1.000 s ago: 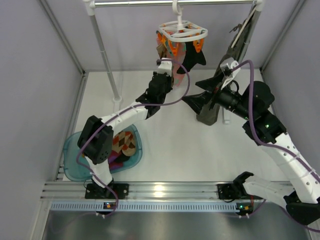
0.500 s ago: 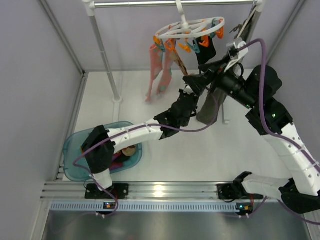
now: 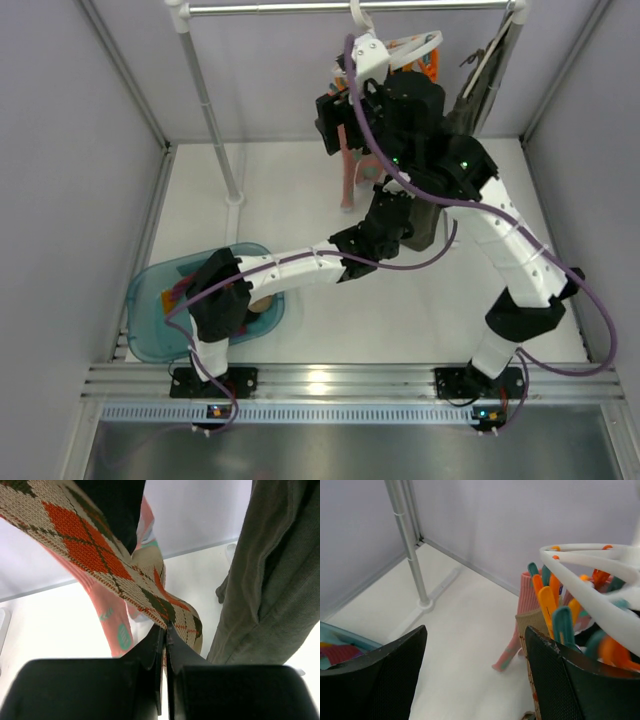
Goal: Remove the socks clipped to the hanger
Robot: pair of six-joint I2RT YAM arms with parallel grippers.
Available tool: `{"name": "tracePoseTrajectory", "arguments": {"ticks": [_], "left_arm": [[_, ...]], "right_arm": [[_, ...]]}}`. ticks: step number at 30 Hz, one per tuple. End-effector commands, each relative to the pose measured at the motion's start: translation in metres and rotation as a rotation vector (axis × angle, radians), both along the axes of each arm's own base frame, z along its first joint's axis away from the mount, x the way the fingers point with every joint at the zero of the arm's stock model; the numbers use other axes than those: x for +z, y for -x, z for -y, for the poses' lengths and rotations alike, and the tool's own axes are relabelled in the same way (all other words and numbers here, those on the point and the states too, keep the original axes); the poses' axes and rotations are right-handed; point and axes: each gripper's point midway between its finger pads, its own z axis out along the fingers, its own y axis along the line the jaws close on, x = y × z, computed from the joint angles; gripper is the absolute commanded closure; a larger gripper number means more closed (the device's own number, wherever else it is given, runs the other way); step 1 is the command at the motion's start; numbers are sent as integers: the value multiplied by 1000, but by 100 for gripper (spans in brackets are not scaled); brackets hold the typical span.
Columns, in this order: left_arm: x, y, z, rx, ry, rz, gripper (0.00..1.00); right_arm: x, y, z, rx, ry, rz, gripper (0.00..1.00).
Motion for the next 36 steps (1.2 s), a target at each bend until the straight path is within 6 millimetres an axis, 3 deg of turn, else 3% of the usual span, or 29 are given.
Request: {"name": "tracePoseTrajectory", "arguments": {"ticks": [1, 5, 7, 11, 16, 25, 31, 36], "left_arm": [[14, 2, 5, 5, 47, 28, 100], [15, 3, 3, 3, 49, 29, 100], [16, 4, 2, 5, 51, 29, 100], [17, 4, 0, 6, 53, 30, 100], [13, 2, -1, 11, 37, 30, 100], [-3, -11, -4, 17, 14, 13, 100], [-3, -10, 1, -14, 24, 12, 100], [-1, -6, 4, -49, 41, 9, 100]], "right_arm": [[-11, -9, 3, -63, 122, 20, 24], [-21, -40, 1, -158, 167, 56, 27], [-18, -52, 2, -193, 162, 84, 27], [-21, -82, 17, -323, 189, 116, 30], [-28, -93, 24, -401, 240, 138, 30], [-21, -87, 33, -411, 220, 157, 32], [-36, -115, 36, -427, 246, 145, 33], [-28, -125, 32, -444, 225, 194, 34]]}}
